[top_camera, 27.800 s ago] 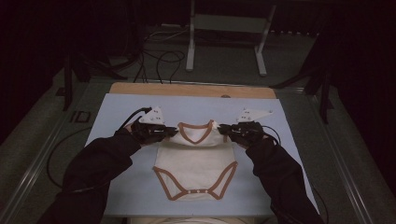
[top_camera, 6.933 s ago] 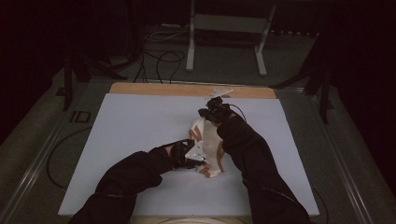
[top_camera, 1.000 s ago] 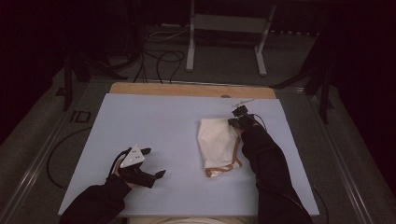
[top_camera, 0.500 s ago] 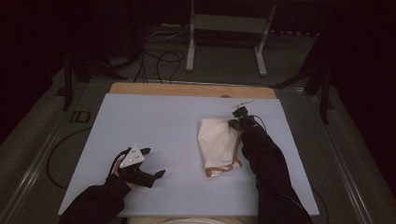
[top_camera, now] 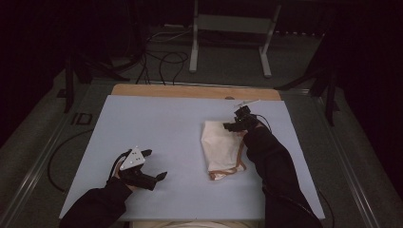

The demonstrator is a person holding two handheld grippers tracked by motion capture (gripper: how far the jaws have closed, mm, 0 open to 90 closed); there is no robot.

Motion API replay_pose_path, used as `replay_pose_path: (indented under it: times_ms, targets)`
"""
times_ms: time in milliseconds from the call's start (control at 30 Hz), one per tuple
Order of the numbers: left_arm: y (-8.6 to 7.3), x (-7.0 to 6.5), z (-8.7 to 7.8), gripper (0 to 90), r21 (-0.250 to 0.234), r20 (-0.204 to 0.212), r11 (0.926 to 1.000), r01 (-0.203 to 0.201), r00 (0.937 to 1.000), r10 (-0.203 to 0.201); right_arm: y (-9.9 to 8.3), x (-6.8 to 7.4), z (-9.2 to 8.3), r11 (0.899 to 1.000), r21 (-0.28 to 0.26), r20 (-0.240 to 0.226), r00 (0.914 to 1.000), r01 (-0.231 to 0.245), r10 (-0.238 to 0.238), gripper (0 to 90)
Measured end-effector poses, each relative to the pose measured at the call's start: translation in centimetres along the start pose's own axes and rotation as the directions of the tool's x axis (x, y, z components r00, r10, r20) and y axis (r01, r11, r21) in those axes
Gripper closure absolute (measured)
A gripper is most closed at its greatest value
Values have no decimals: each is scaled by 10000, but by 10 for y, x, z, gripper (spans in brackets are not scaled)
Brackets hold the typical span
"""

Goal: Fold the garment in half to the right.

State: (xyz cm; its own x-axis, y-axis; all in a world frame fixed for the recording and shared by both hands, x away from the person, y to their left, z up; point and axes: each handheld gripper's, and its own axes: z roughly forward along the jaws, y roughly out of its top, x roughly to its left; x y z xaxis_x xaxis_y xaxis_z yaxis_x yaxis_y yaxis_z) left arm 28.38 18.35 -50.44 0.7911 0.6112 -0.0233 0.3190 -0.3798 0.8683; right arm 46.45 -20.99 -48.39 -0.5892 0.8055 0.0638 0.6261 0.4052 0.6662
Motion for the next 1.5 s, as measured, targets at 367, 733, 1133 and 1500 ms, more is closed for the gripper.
replay_pose_path:
  times_ms: [367,733,1133,1500]
  targets:
    - [-3,4,1,5,121,-88,9999,89,9999,-88,4,19,-2,9996,-63,-1281,9914,278,-283,122]
    - [-6,7,-1,5,160,-141,9997,163,9998,-161,8,34,-1,9966,-179,-1442,9862,799,-817,102]
    - [-6,7,-1,5,202,-154,9997,140,9998,-137,10,42,-13,9923,-422,-1699,9779,1163,-1219,102]
    - [-6,7,-3,5,200,-174,9997,138,9998,-134,4,48,-34,9857,-941,-1769,9720,1397,-1546,102]
